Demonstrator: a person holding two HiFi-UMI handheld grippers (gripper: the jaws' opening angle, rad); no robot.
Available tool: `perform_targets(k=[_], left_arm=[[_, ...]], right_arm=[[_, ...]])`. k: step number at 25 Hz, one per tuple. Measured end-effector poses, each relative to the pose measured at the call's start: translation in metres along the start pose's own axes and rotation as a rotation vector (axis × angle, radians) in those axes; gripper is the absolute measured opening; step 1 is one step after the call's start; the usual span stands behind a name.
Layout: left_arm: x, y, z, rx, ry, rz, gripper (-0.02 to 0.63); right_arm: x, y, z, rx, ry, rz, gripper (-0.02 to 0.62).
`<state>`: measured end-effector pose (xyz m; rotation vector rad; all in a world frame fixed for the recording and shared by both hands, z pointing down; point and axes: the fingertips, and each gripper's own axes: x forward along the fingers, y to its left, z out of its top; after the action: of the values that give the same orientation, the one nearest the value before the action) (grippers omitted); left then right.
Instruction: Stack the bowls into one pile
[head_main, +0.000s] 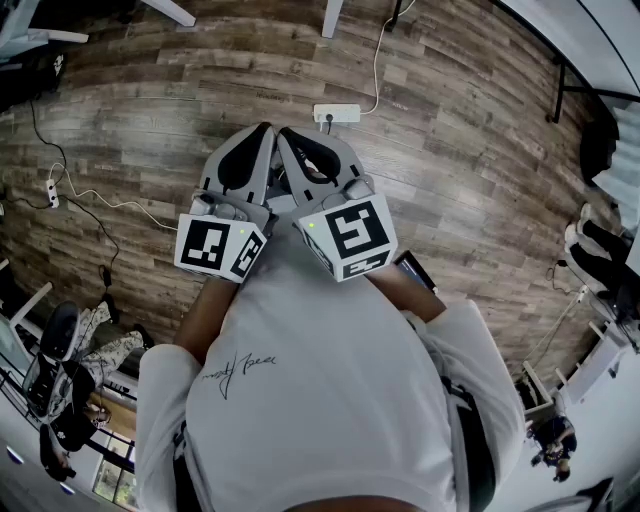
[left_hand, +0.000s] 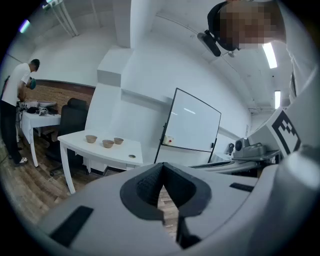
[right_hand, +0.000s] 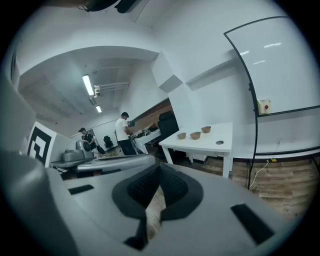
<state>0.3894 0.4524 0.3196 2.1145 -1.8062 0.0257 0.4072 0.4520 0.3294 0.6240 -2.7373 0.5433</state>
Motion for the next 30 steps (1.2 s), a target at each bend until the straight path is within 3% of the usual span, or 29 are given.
perform_targets(k=[9, 17, 22, 30], left_arm=[[-0.003, 0.008, -0.005, -0.014, 0.007, 0.04, 0.007], [0.007, 0.015, 0.001, -0.05, -0.007, -0.005, 0.006], [0.018, 0.035, 0.017, -0.094, -0.028, -0.056, 0.005], [0.038, 0.095, 0.033, -0.051, -0.002, -0.053, 0.005]], right_arm=[[0.0, 0.0, -0.005, 0.01, 0.01, -0.024, 0.006], [0.017, -0.007, 0.006, 0.03, -0.018, -0.07, 0.006], [0.039, -0.011, 0.022, 0.102, -0.044, -0.035, 0.005], [0.098, -0.009, 0.043, 0.07, -0.041, -0.072, 0.005]])
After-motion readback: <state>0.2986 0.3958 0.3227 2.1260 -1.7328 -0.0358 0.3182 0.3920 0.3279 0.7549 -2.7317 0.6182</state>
